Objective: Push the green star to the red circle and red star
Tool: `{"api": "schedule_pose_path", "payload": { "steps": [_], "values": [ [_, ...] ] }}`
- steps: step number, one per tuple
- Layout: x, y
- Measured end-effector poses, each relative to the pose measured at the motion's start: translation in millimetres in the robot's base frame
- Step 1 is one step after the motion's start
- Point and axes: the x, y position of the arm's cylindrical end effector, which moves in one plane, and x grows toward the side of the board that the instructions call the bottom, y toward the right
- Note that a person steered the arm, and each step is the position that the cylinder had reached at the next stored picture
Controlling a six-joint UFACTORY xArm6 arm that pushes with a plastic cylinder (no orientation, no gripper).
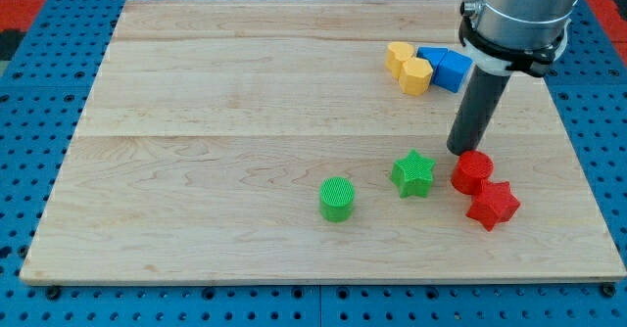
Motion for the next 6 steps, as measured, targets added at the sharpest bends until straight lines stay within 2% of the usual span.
{"api": "schedule_pose_path", "payload": {
  "steps": [1, 2, 3, 4, 5, 6],
  "values": [
    [-16, -43],
    [-6, -78],
    [23, -71],
    [33, -30],
    [27, -22],
    [-12, -79]
  ]
}}
